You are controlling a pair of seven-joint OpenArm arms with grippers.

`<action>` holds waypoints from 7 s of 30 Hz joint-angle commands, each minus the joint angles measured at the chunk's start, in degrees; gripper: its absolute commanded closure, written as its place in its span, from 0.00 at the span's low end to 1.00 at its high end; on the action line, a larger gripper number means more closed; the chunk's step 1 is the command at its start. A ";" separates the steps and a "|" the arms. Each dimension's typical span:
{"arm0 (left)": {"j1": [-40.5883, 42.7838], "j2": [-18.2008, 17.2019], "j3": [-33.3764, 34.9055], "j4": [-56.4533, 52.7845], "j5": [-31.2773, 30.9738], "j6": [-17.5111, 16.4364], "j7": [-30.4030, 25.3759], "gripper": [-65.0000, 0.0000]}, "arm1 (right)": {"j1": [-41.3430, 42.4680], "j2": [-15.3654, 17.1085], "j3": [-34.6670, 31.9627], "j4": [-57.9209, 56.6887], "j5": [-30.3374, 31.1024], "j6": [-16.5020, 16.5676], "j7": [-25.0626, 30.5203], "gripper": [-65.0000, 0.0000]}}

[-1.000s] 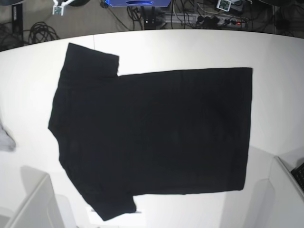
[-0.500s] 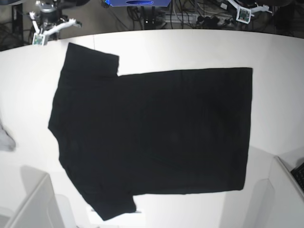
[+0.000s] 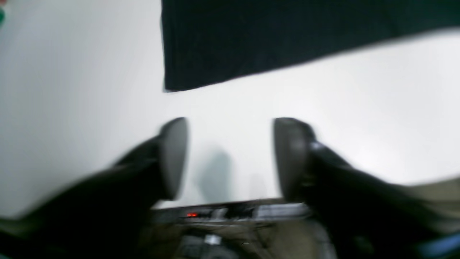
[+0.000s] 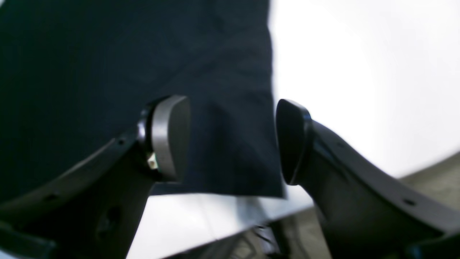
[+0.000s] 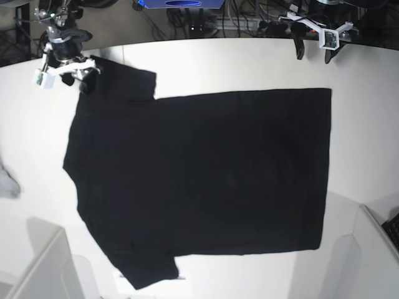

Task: Fold the T-shirt properly
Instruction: 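Reach both grippers to the black T-shirt's shoulder edges and grasp, then pull the shirt by its shoulders toward the arms with both grippers, then lift the shoulder edges and shift the grips along the collar edge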

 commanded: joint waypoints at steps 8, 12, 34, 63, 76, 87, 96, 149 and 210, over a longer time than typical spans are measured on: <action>0.34 -2.24 -0.81 0.54 -6.73 0.27 -1.19 0.28 | 4.39 4.43 1.95 -7.14 10.33 -0.12 -4.23 0.43; 0.17 -1.80 -4.41 0.45 -6.82 0.27 -1.19 0.28 | 6.67 4.25 3.71 -11.18 10.25 -0.03 -5.37 0.43; -10.64 -1.09 -12.15 -3.59 -22.99 0.27 15.43 0.62 | 7.11 4.52 -2.71 -15.67 10.25 0.05 -6.78 0.46; -23.74 -1.00 -12.67 -12.74 -23.52 0.19 27.03 0.17 | 8.52 4.60 -2.18 -20.85 10.16 0.14 -7.04 1.00; -31.66 3.30 -12.67 -18.36 -23.52 0.19 33.01 0.17 | 8.34 4.60 -2.18 -20.85 10.16 0.14 -7.04 1.00; -32.62 4.01 -13.11 -21.35 -23.52 -6.14 33.10 0.74 | 8.52 4.69 -2.18 -20.85 10.16 0.14 -7.04 1.00; -32.01 3.74 -13.11 -21.53 -23.43 -6.14 33.10 1.00 | 6.59 4.69 -2.09 -18.92 10.16 0.14 -6.69 1.00; -23.48 1.72 -20.85 -3.86 -23.26 -6.14 40.92 1.00 | 4.04 4.34 -2.27 0.86 10.69 0.14 -16.01 1.00; -39.04 4.89 -23.22 -6.58 -22.90 9.15 41.45 1.00 | 37.44 4.16 -8.95 -15.67 4.27 -0.21 -26.65 1.00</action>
